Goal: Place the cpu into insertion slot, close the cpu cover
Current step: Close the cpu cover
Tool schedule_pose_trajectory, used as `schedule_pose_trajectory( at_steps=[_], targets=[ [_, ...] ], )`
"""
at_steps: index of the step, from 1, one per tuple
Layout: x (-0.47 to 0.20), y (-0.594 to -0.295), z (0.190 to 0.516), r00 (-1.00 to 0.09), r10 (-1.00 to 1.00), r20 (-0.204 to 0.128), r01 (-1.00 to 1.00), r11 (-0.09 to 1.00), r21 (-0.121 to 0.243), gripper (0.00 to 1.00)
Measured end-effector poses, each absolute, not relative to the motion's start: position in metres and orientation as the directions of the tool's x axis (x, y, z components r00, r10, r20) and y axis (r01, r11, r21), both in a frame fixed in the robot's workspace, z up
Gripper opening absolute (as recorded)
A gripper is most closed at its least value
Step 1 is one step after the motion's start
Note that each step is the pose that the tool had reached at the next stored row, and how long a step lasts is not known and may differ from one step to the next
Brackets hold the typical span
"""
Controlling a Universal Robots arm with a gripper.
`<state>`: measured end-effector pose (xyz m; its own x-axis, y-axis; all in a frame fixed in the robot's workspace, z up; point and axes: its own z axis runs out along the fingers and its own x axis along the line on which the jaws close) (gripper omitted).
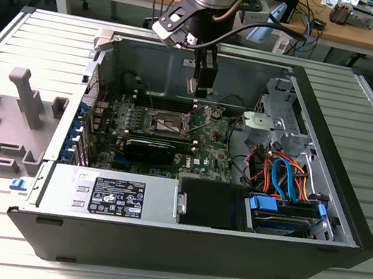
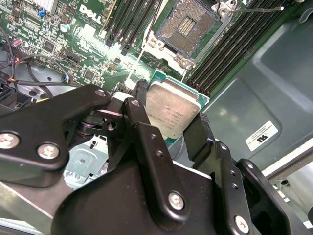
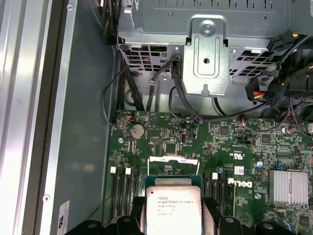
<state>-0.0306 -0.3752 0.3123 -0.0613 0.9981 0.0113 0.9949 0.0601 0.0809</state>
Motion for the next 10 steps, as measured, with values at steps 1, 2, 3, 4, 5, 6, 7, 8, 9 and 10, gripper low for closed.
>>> schedule_pose_trajectory(
  at_steps=[1, 2, 3, 4, 5, 6, 7, 8, 9, 10],
  targets=[
    [-0.0306, -0.3753, 0.3123, -0.06, 0.998, 0.011, 0.995, 0.059, 0.081, 0.55],
    [-0.0306, -0.3752, 0.3122, -0.059, 0.998, 0.011, 0.995, 0.058, 0.081, 0.55],
    [-0.0305, -0.3752, 0.3122, -0.058, 0.998, 0.011, 0.995, 0.057, 0.081, 0.55],
    [-0.0306, -0.3753, 0.3122, -0.057, 0.998, 0.011, 0.995, 0.056, 0.081, 0.55],
    [-0.0306, -0.3753, 0.3122, -0.056, 0.998, 0.011, 0.995, 0.055, 0.081, 0.55],
    [-0.0306, -0.3752, 0.3121, -0.055, 0.998, 0.011, 0.995, 0.054, 0.081, 0.55],
    [-0.0306, -0.3753, 0.3121, -0.054, 0.999, 0.011, 0.995, 0.052, 0.081, 0.55],
    [-0.0306, -0.3753, 0.3121, -0.053, 0.999, 0.011, 0.995, 0.052, 0.081, 0.55],
    [-0.0306, -0.3753, 0.3121, -0.053, 0.999, 0.011, 0.995, 0.052, 0.081, 0.55],
    [-0.0306, -0.3753, 0.3121, -0.052, 0.999, 0.011, 0.995, 0.051, 0.081, 0.55]
  ],
)
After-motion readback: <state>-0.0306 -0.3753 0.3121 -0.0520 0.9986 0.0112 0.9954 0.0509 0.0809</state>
